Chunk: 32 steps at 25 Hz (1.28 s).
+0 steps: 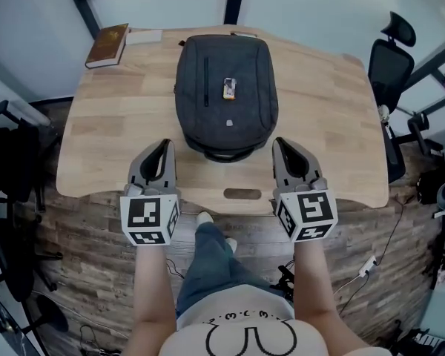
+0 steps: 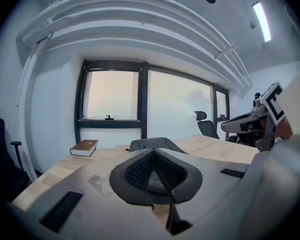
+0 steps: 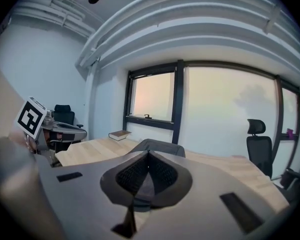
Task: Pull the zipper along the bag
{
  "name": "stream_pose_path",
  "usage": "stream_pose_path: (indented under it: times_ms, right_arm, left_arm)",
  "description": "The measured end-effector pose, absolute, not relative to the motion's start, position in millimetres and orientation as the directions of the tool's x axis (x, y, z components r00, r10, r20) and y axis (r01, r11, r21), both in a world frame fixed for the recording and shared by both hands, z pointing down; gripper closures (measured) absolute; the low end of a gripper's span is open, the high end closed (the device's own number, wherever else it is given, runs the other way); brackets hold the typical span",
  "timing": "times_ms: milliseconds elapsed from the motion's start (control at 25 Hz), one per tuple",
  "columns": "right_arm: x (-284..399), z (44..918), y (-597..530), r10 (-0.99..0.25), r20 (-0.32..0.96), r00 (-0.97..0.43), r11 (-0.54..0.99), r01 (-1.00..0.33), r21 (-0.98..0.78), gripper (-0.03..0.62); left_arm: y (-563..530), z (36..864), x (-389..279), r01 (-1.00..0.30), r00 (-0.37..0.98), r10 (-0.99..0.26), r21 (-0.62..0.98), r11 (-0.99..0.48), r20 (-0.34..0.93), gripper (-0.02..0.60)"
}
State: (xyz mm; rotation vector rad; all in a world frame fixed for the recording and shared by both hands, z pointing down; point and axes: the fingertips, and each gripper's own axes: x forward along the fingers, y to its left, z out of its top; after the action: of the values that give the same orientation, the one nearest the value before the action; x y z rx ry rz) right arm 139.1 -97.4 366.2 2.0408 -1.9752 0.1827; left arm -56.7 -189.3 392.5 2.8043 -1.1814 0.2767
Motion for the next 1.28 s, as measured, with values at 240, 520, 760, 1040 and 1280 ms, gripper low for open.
stream_pose_path:
  times_ms: [240,520,760,1040,1280]
  right_arm:
    - [133,318,-77,-0.980,0.184,0.077,-0.043,-0.982,0.184,0.543]
    - [148,270,-59,-0.992,0.090,0.092,-0.077,-0.985,0.156,0.543]
    - [155,233,-56,-0.995,0.011,0.100,-0.097,-0.981,0.167,0.543]
    - [163,214,-53,-0.995,-0.025,0.096,-0.099,-0.983,0.153,0.543]
    - [166,204,-47,-0.994,-0.043,0.097,-0.103,-0.981,0.164,0.543]
  left_arm:
    - [-170,332,-48,-0.705,0.699,-0.709,-0.075,-0.705,0.096,0.565]
    - [-161,279,-55,-0.720,0.687,-0.727,-0.122,-0.683,0.008,0.565]
    - [-164,240,-52,-0.734,0.675,-0.736,-0.152,-0.662,-0.059,0.565]
    - [-165,219,-48,-0.737,0.674,-0.733,-0.165,-0.656,-0.095,0.565]
    - [-167,212,-50,-0.744,0.667,-0.736,-0.154,-0.651,-0.111,0.564]
